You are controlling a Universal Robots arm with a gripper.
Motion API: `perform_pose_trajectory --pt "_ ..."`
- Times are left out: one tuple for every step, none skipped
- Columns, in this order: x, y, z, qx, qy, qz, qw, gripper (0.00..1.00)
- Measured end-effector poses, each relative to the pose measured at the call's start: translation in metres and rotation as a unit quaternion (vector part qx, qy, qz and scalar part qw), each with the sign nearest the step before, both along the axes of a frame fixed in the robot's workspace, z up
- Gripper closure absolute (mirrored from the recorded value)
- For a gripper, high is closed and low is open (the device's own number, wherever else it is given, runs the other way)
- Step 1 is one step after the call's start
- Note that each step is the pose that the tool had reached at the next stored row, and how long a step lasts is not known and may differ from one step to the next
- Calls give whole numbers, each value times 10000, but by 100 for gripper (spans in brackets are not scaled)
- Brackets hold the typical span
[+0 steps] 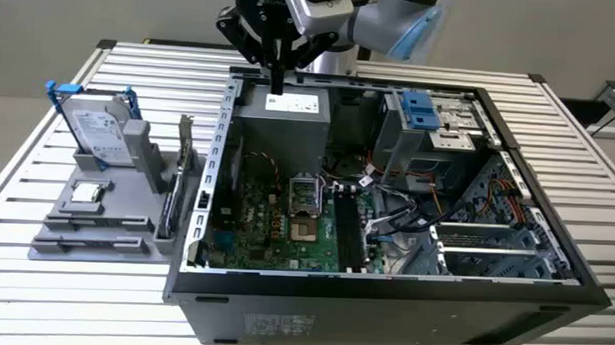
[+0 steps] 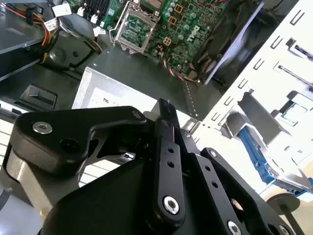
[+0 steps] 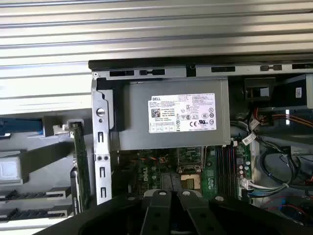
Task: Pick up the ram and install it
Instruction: 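Reach for the ram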
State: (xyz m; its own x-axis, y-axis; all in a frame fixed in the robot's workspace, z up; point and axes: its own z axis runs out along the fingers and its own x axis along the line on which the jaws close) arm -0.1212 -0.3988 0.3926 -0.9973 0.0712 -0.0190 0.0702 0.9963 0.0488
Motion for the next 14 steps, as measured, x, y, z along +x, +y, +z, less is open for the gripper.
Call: perform_pose_trajectory --pt "0 0 0 0 0 0 10000 100" --pt "0 0 0 0 0 0 10000 100" --pt "0 0 0 0 0 0 10000 100" --pt "-1 0 0 0 0 0 10000 100" --pt "-2 0 0 0 0 0 10000 100" --pt "-6 0 1 -1 0 0 10000 100" --pt "-11 0 0 0 0 -1 10000 100" --pt "-17 0 1 0 0 0 10000 100" --pt "-25 0 1 0 0 0 10000 100" --pt "-33 0 0 0 0 0 10000 100" --pt "-39 0 0 0 0 0 10000 100" --pt "-44 0 0 0 0 0 10000 100" --pt "-48 1 0 0 0 0 10000 100" --pt "-50 0 0 0 0 0 10000 100"
